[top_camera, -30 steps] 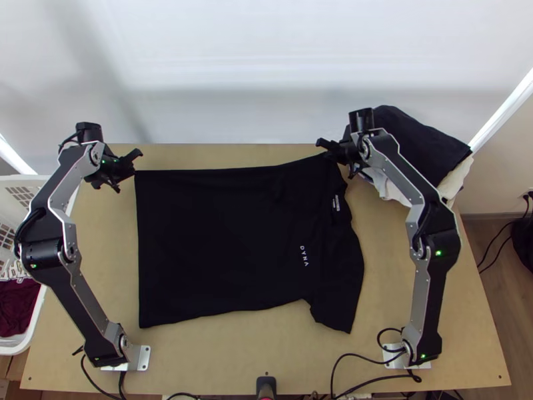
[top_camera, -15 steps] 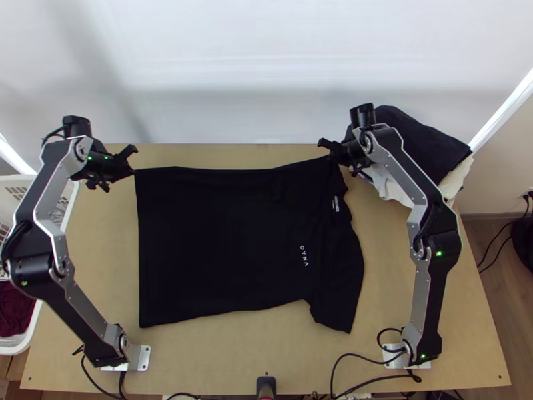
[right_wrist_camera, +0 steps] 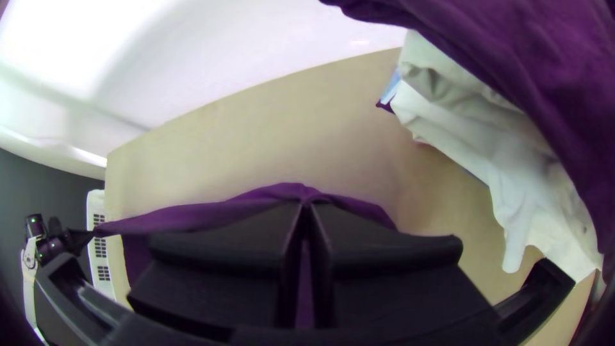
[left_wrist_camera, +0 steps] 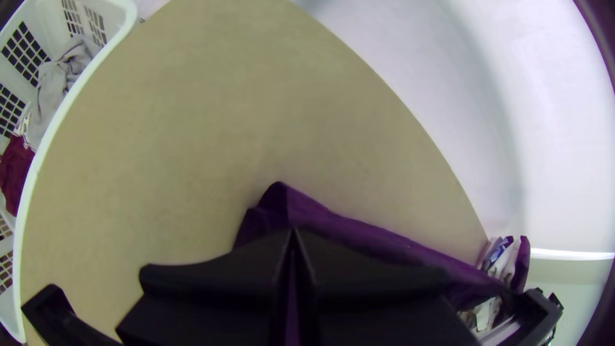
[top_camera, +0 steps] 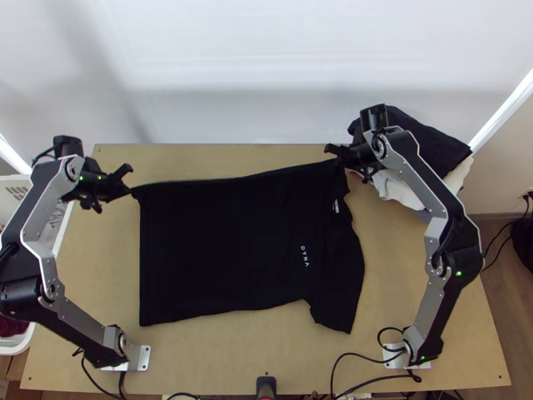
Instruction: Fold the t-shirt
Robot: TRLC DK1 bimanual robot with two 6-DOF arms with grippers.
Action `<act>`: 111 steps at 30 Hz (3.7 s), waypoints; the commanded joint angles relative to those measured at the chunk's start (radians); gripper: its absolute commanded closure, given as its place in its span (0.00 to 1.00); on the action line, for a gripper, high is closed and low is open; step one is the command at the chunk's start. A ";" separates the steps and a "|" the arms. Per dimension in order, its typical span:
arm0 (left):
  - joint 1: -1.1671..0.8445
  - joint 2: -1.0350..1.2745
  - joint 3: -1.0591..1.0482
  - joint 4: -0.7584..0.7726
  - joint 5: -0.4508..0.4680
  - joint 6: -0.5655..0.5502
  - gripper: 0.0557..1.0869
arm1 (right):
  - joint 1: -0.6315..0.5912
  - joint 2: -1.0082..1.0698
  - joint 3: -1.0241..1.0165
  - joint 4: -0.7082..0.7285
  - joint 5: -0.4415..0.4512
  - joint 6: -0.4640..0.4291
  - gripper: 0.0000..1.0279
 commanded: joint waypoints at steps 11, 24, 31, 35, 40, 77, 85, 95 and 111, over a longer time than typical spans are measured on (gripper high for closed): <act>0.040 -0.085 -0.184 0.077 0.013 0.046 0.96 | -0.027 -0.150 -0.262 0.082 0.023 -0.038 0.97; 0.036 -0.184 -0.354 0.129 0.021 0.054 0.96 | -0.022 -0.249 -0.496 0.202 0.044 -0.042 0.97; 0.032 -0.249 -0.463 0.163 0.022 0.068 0.96 | -0.021 -0.263 -0.588 0.258 0.057 -0.039 0.97; 0.032 -0.299 -0.511 0.175 0.021 0.068 0.96 | -0.021 -0.275 -0.641 0.301 0.071 -0.038 0.97; 0.015 -0.384 -0.534 0.154 0.021 0.086 0.11 | -0.019 -0.334 -0.676 0.341 0.092 -0.039 0.78; -0.040 -0.713 -0.426 -0.101 0.024 0.180 0.06 | 0.016 -0.900 -1.130 -0.099 -0.003 0.019 0.54; -0.076 -0.749 -0.455 -0.156 0.011 0.261 0.06 | -0.001 -0.848 -1.170 -0.015 -0.012 -0.005 0.54; -0.102 -0.795 -0.494 -0.243 -0.009 0.379 0.06 | -0.022 -0.740 -1.193 0.076 -0.032 -0.041 0.54; -0.269 -0.833 -0.590 -0.677 -0.199 0.892 0.06 | -0.018 -0.760 -1.217 0.077 -0.034 -0.094 0.97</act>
